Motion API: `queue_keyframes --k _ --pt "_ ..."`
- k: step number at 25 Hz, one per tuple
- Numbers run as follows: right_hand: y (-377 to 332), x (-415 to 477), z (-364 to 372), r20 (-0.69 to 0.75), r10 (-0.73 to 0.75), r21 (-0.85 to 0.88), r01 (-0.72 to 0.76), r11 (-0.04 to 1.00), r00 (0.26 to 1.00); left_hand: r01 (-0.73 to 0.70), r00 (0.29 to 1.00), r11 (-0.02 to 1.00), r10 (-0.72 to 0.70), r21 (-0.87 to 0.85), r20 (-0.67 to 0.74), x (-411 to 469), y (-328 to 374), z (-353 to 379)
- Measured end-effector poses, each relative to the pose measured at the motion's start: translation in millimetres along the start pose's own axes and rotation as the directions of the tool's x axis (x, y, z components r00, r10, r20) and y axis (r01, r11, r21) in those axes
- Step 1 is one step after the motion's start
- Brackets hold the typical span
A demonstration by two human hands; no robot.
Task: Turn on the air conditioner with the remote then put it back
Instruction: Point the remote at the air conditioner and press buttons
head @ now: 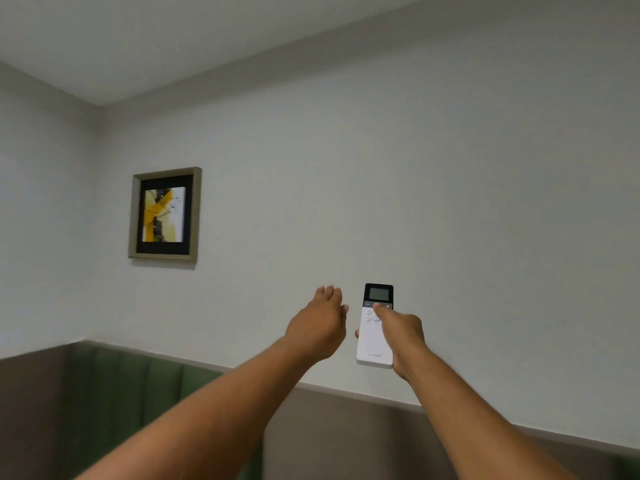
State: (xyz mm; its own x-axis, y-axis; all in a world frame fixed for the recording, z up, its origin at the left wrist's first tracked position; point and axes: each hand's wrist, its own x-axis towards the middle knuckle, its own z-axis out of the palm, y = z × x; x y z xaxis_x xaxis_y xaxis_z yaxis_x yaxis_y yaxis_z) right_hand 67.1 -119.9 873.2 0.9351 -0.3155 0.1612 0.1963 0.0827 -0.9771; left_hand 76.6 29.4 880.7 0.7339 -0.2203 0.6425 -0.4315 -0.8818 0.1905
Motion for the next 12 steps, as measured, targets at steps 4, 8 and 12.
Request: queue_keyframes --k 4,8,12 --pt "-12.3 -37.5 102.7 0.212 -0.005 0.077 -0.011 0.997 0.977 0.106 0.994 0.963 -0.096 0.249 -0.055 -34.3 -87.1 -83.6" --pt "-30.3 -125.9 242.6 0.521 -0.006 0.116 -0.063 0.991 0.853 0.297 0.954 0.850 -0.238 0.436 -0.185 -122.3 -182.4 -214.2" --pt "-53.0 -246.1 359.7 0.741 -0.035 0.165 -0.132 0.977 0.670 0.487 0.874 0.662 -0.372 0.570 -0.314 -228.2 -238.3 -345.9"
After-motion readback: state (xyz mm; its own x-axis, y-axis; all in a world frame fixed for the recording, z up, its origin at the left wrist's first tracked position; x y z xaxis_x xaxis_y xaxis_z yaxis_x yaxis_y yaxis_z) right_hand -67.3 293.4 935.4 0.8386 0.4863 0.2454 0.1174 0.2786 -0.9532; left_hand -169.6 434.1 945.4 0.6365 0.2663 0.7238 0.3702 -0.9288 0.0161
